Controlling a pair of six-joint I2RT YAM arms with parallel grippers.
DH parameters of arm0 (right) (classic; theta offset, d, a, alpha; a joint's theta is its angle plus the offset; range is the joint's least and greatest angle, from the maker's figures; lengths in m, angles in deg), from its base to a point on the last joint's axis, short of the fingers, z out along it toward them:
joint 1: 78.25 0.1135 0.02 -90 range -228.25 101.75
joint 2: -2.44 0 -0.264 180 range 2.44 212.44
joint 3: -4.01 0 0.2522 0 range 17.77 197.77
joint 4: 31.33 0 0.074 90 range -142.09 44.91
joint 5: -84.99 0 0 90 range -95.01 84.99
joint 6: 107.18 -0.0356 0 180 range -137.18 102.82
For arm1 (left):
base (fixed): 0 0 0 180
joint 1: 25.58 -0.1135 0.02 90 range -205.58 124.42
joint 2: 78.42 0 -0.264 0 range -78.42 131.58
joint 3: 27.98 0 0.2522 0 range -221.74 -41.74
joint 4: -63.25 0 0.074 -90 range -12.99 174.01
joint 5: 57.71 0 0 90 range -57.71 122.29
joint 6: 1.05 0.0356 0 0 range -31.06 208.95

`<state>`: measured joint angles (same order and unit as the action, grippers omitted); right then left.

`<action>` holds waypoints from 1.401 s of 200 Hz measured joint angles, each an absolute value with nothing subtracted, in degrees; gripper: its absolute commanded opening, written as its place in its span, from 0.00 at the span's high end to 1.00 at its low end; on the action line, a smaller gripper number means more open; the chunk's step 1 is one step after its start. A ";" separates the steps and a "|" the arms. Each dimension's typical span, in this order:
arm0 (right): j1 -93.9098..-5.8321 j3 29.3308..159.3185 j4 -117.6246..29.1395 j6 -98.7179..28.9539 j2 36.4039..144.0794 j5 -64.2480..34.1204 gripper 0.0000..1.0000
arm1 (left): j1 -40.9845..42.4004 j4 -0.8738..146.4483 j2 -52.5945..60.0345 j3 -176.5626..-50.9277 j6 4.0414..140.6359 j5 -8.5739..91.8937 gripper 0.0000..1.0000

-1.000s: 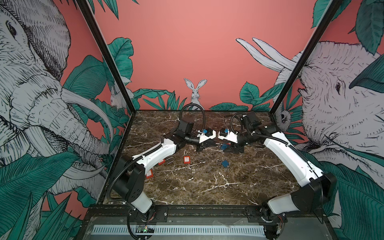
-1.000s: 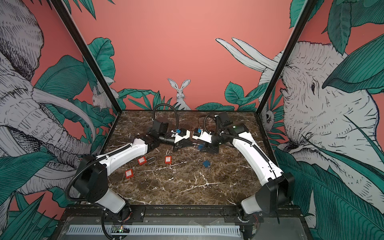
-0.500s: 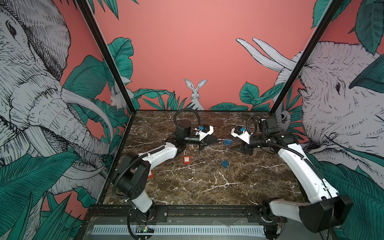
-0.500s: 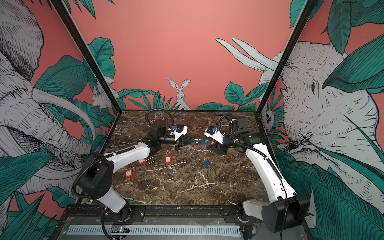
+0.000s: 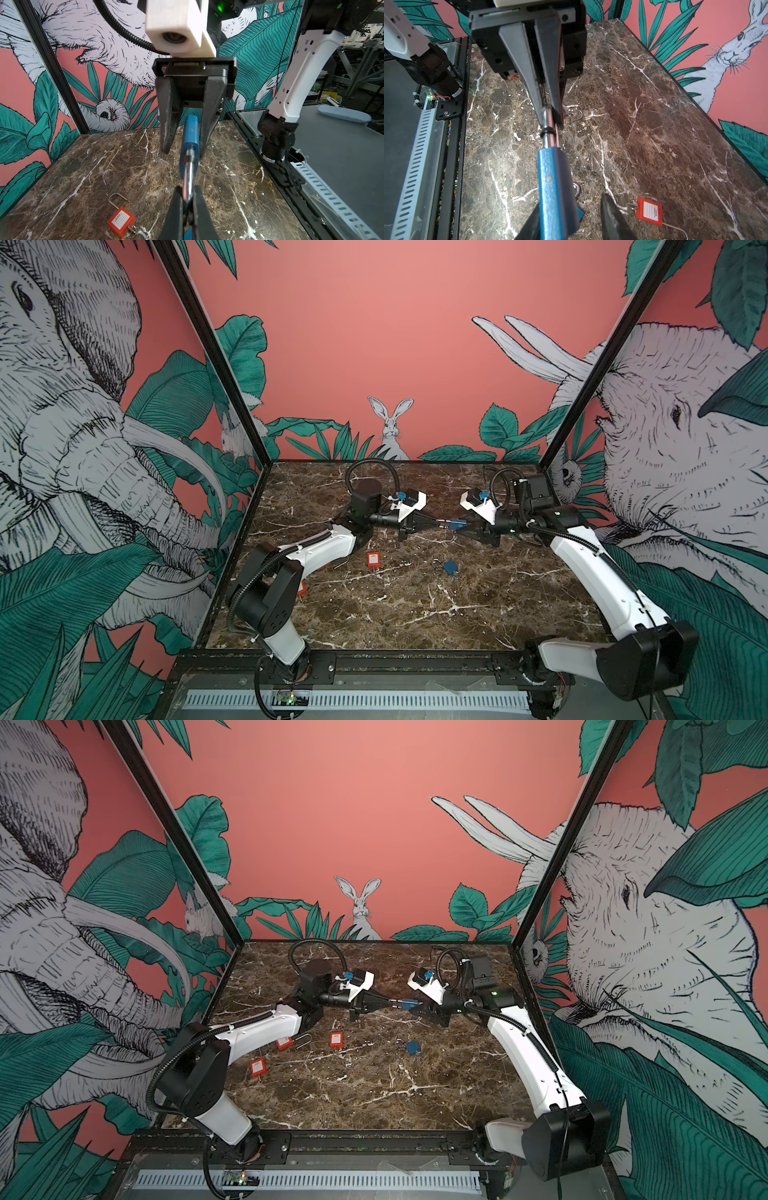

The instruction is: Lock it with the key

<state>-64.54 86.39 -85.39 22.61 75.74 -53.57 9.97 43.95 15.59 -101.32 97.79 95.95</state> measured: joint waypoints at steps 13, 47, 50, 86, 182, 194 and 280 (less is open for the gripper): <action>-64.54 86.39 -85.19 22.48 76.07 -54.42 0.67 | 9.97 44.04 15.59 -101.32 98.07 95.93 1.00; -64.54 86.39 -85.06 22.00 76.11 -56.17 0.75 | 9.97 44.52 15.59 -101.32 99.01 95.71 1.00; -64.54 86.39 -85.06 22.11 76.11 -56.30 0.76 | 9.97 44.54 15.59 -101.32 99.05 95.66 1.00; -64.54 86.61 -86.46 22.15 76.39 -58.20 0.83 | 9.95 44.56 15.57 -101.32 100.21 94.72 1.00; -64.65 87.11 -86.30 20.38 78.60 -60.78 0.96 | 10.10 44.69 15.55 -101.32 101.92 92.91 1.00; -64.34 87.55 -86.46 20.55 79.24 -60.12 0.96 | 10.08 44.76 15.68 -101.32 101.09 92.65 1.00; -61.96 83.86 -79.00 21.60 77.31 -53.59 0.98 | 9.58 44.93 17.15 -101.38 97.26 92.91 1.00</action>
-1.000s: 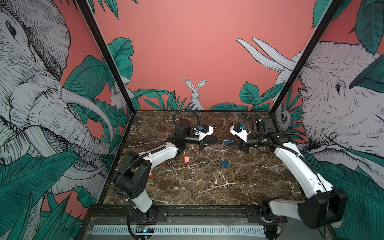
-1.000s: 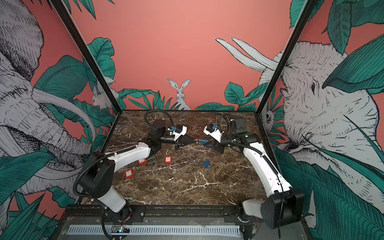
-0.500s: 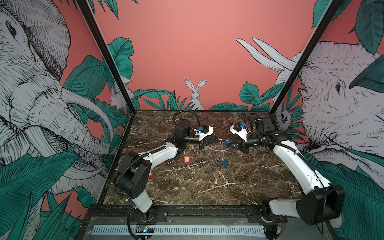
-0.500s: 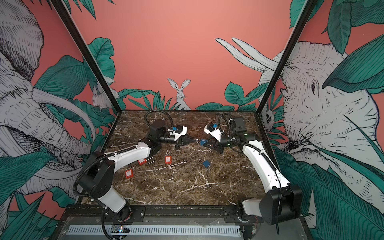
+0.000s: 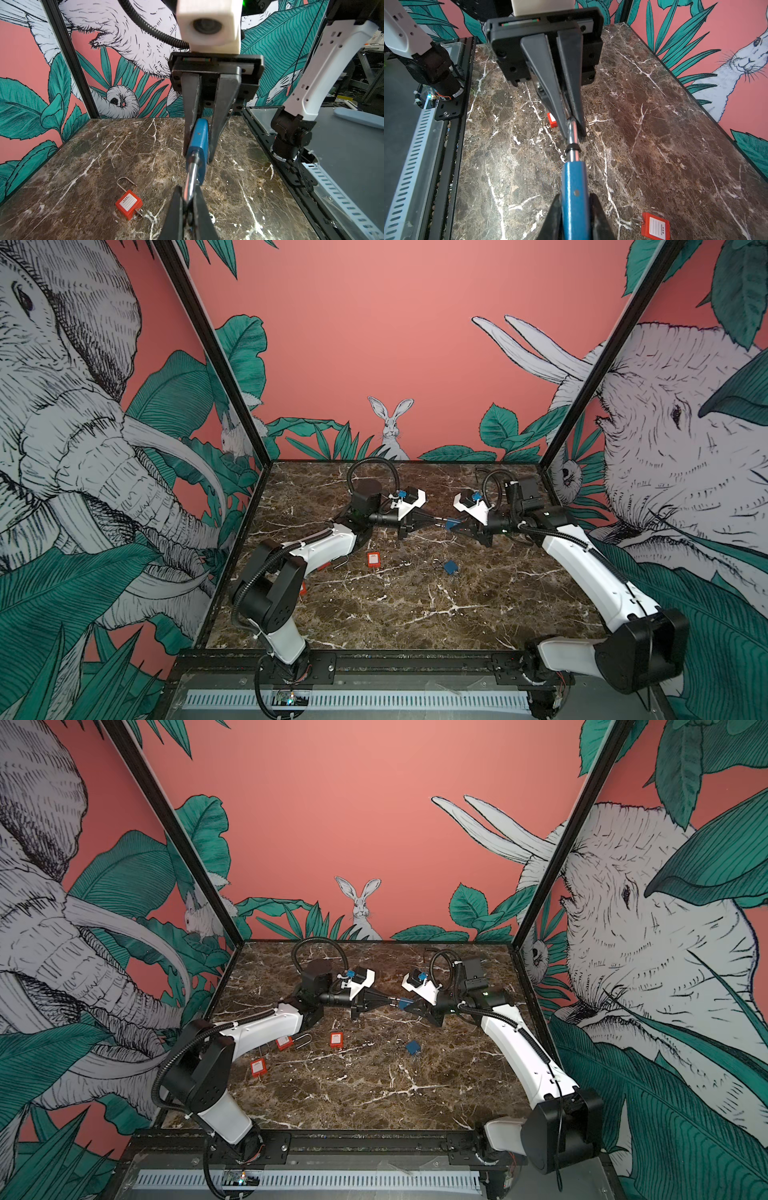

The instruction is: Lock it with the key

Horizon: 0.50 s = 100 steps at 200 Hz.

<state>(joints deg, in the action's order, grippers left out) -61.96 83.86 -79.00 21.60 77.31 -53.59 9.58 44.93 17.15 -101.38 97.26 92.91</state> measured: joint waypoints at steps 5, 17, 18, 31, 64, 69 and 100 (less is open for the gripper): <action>-61.96 83.79 -78.81 21.36 77.31 -53.68 0.98 | 9.58 44.93 17.15 -101.38 97.33 92.89 1.00; -61.96 83.77 -78.76 20.79 77.31 -53.78 0.98 | 9.58 44.95 17.15 -101.47 97.52 92.87 1.00; -61.96 83.77 -78.76 20.75 77.31 -53.78 0.98 | 9.58 44.95 17.15 -101.49 97.52 92.87 1.00; -61.96 83.79 -78.68 20.34 77.33 -54.07 0.98 | 9.58 44.98 17.15 -101.62 97.74 92.87 1.00; -61.98 83.92 -77.95 18.61 78.01 -54.88 0.98 | 9.58 45.48 17.37 -102.26 98.79 92.43 1.00; -61.98 84.05 -77.95 18.56 78.19 -54.88 0.98 | 9.58 45.57 17.39 -102.32 99.05 92.25 1.00; -61.96 85.76 -78.68 18.96 79.87 -55.12 0.99 | 9.58 45.94 17.47 -102.69 99.97 91.23 1.00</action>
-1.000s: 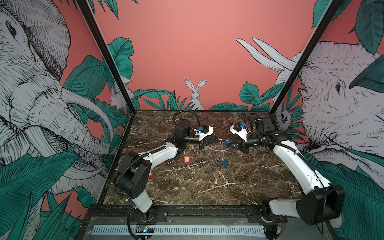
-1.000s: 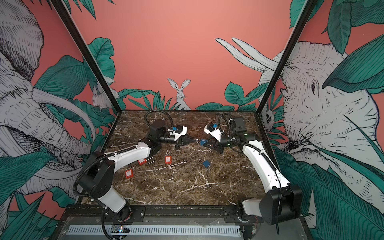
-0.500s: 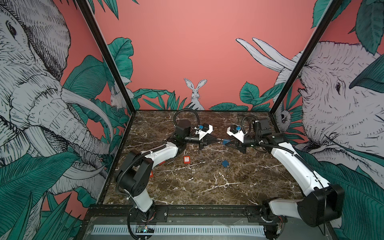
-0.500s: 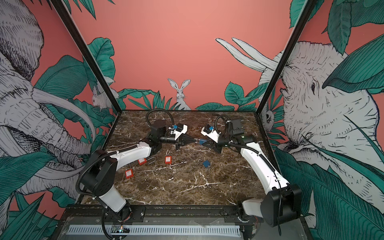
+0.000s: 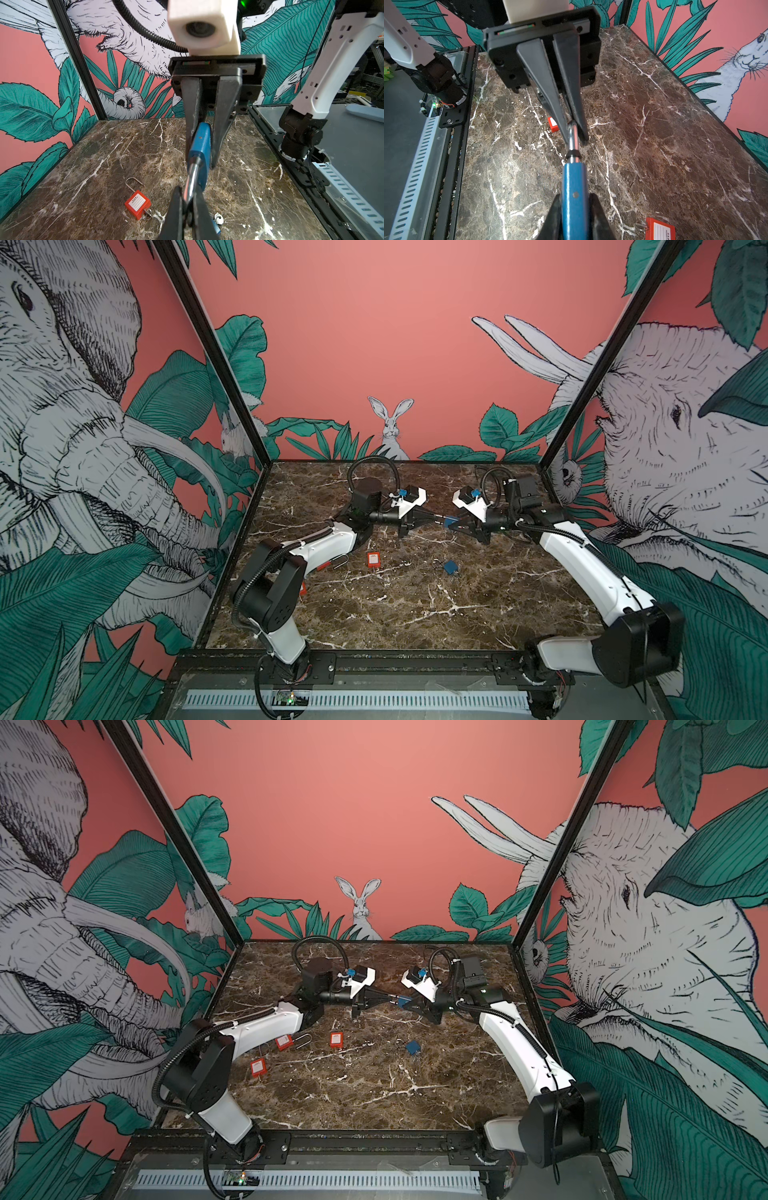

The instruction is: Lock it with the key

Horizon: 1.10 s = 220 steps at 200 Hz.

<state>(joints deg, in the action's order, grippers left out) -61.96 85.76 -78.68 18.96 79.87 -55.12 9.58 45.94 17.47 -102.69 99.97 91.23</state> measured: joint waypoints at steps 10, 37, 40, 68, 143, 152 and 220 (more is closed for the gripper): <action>-61.96 86.28 -78.92 19.05 80.42 -55.16 1.00 | 9.58 46.27 17.50 -102.87 100.26 90.81 1.00; -61.96 86.72 -78.76 18.74 81.36 -55.14 1.00 | 9.58 47.84 17.72 -103.63 101.22 89.94 1.00; -61.96 86.89 -78.85 18.74 81.55 -55.14 1.00 | 9.58 48.04 17.76 -103.68 101.28 89.81 1.00; -61.96 88.99 -79.68 18.76 83.65 -54.88 1.00 | 9.58 50.68 18.13 -105.34 103.05 88.17 1.00; -61.87 89.82 -76.86 15.18 86.27 -54.88 1.00 | 9.62 50.86 19.53 -106.52 103.53 85.06 1.00; -61.87 89.82 -76.88 15.22 86.51 -54.70 1.00 | 9.62 50.86 19.73 -106.52 103.53 84.84 1.00; -61.59 89.78 -79.42 20.03 84.61 -52.52 0.56 | 9.64 52.80 19.90 -106.76 103.56 91.03 1.00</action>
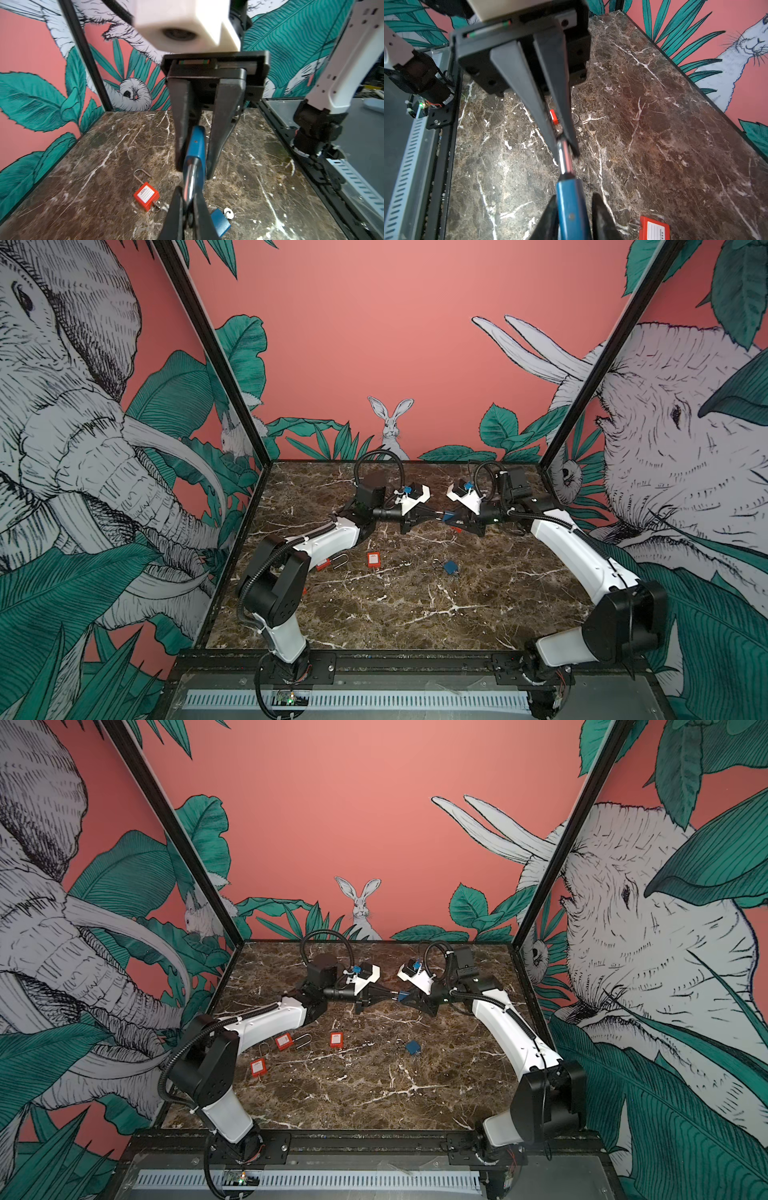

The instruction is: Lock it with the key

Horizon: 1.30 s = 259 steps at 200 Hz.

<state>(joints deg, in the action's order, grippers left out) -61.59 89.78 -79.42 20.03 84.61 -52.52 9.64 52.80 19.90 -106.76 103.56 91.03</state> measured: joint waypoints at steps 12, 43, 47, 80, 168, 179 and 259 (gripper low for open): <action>-61.50 89.45 -79.64 20.58 82.99 -52.54 0.52 | 9.64 53.96 19.90 -107.22 103.62 93.04 1.00; -62.53 87.00 -81.01 21.49 76.33 -52.01 0.50 | 9.27 56.45 19.90 -108.94 104.41 96.32 1.00; -62.68 86.70 -81.34 21.62 75.43 -51.88 0.49 | 9.18 56.73 19.90 -109.14 104.52 96.49 1.00; -63.56 84.91 -84.75 21.97 69.71 -50.51 0.53 | 8.37 59.73 19.88 -110.47 106.44 97.13 1.00; -64.39 83.38 -85.34 21.43 67.02 -46.62 0.78 | 8.24 65.08 19.73 -111.61 111.10 97.46 1.00; -64.39 84.32 -85.67 21.67 68.26 -46.59 0.78 | 8.24 65.11 19.59 -111.61 111.25 97.46 1.00; -64.39 85.04 -85.39 21.62 71.10 -46.20 0.78 | 8.33 65.11 18.85 -111.57 112.30 97.63 1.00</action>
<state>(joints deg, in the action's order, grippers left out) -64.39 85.04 -85.39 21.62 71.10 -46.20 8.33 65.11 18.85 -111.57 112.30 97.63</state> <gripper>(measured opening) 0.230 0.089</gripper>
